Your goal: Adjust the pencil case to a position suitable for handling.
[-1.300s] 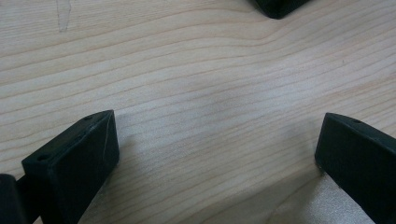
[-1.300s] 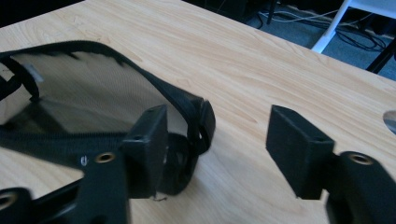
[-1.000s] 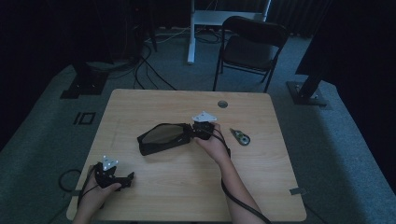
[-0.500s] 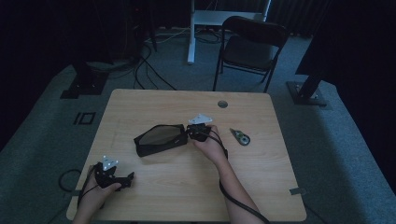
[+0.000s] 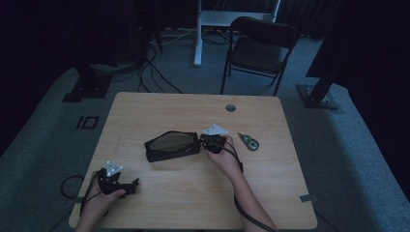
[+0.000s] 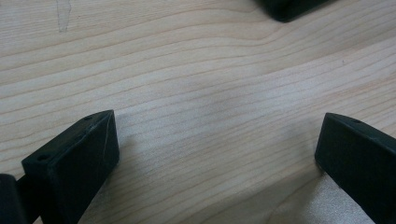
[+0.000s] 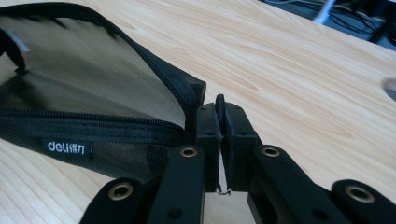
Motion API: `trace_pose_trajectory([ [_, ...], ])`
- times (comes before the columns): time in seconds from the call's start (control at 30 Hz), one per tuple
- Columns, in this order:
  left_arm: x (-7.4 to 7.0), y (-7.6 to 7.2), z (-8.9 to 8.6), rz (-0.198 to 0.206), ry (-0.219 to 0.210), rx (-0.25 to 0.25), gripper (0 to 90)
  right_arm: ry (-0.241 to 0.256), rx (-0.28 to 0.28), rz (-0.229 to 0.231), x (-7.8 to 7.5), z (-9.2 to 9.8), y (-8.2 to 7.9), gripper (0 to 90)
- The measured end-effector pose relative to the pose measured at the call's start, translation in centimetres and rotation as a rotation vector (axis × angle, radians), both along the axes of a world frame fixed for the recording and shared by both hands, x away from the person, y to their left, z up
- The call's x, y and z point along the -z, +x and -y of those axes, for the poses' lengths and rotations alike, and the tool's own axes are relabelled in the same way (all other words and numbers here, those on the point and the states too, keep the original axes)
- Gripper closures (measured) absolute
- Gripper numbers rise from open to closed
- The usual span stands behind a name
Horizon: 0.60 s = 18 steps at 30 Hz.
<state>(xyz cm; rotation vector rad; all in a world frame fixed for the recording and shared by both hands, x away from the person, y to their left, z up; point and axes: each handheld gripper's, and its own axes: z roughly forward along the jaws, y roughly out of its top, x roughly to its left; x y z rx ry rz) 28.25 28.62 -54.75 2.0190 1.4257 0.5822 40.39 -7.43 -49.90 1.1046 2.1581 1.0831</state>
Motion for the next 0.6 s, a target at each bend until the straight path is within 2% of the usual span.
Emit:
trace_pose_trajectory([
  [0.13,0.0,0.0,0.0,0.000,0.000,0.000,0.1,0.007,0.033,0.008,0.1,1.3,-0.8,86.2],
  [0.3,0.0,0.0,0.0,0.000,0.001,0.000,0.1,0.004,0.040,0.018,0.2,2.5,-1.8,86.1],
  [0.6,0.0,0.0,0.0,0.000,0.001,0.001,0.1,0.004,0.130,0.041,0.4,6.1,-4.3,85.9],
])
